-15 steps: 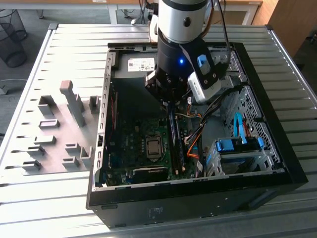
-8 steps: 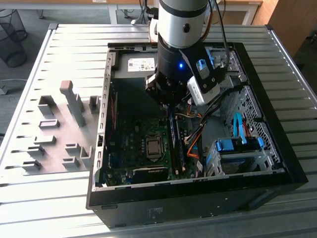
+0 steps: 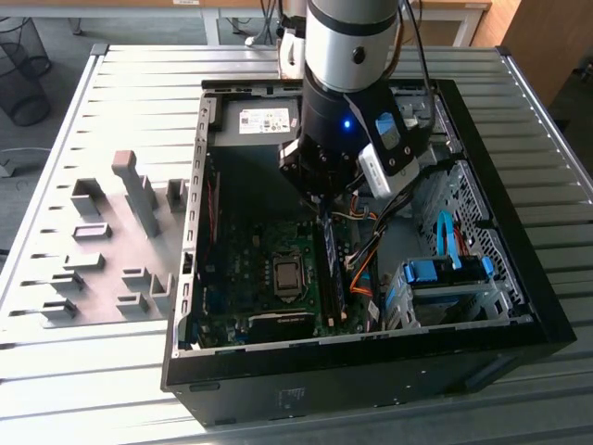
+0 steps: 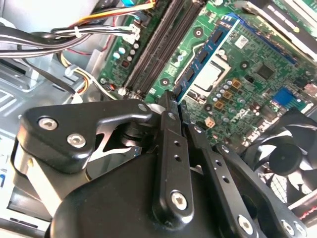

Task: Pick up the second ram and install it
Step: 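Insert the second ram into the second slot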

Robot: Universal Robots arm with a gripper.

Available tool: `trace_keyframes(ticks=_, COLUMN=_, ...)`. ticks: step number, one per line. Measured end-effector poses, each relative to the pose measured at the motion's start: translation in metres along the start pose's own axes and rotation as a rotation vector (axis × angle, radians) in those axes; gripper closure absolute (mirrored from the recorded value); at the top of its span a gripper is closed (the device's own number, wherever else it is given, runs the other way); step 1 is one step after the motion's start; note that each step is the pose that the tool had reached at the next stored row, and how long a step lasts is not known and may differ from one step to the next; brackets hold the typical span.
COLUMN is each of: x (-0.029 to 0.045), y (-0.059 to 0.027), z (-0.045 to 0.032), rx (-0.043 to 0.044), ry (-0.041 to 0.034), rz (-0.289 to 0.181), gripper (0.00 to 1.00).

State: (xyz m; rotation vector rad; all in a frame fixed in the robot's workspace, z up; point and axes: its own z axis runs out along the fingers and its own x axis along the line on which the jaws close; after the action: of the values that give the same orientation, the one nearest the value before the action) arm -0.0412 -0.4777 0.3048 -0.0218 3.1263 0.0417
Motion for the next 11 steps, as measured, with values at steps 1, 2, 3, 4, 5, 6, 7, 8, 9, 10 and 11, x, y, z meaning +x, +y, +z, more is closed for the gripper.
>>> trace_keyframes(ticks=1, x=-0.0008, y=0.0000, z=0.0002, rx=-0.0002, ry=0.0001, rz=0.000, gripper=0.86)
trace_keyframes(ticks=2, x=-0.0025, y=0.0000, z=0.0006, rx=-0.0005, ry=0.0003, rz=0.001, gripper=0.86)
trace_keyframes(ticks=3, x=-0.0039, y=0.0000, z=0.0008, rx=-0.0008, ry=0.0007, rz=0.001, gripper=0.86)
trace_keyframes(ticks=4, x=-0.0041, y=-0.0001, z=0.0008, rx=-0.0007, ry=0.0014, rz=0.001, gripper=0.86)
trace_keyframes(ticks=5, x=-0.0041, y=-0.0001, z=0.0008, rx=-0.0008, ry=0.0014, rz=0.001, gripper=0.86)
trace_keyframes(ticks=6, x=-0.0041, y=0.0000, z=0.0008, rx=-0.0012, ry=0.0014, rz=0.001, gripper=0.86)
trace_keyframes(ticks=7, x=-0.0042, y=0.0000, z=0.0008, rx=-0.0017, ry=0.0025, rz=0.001, gripper=0.86)
trace_keyframes(ticks=8, x=-0.0050, y=-0.0001, z=0.0012, rx=-0.0033, ry=0.0066, rz=0.001, gripper=0.86)
trace_keyframes(ticks=9, x=-0.0057, y=-0.0001, z=0.0022, rx=-0.0039, ry=0.0120, rz=0.002, gripper=0.86)
trace_keyframes(ticks=10, x=-0.0060, y=-0.0001, z=0.0031, rx=-0.0042, ry=0.0162, rz=0.002, gripper=0.86)
trace_keyframes(ticks=11, x=-0.0062, y=-0.0002, z=0.0044, rx=-0.0049, ry=0.0186, rz=0.002, gripper=0.86)
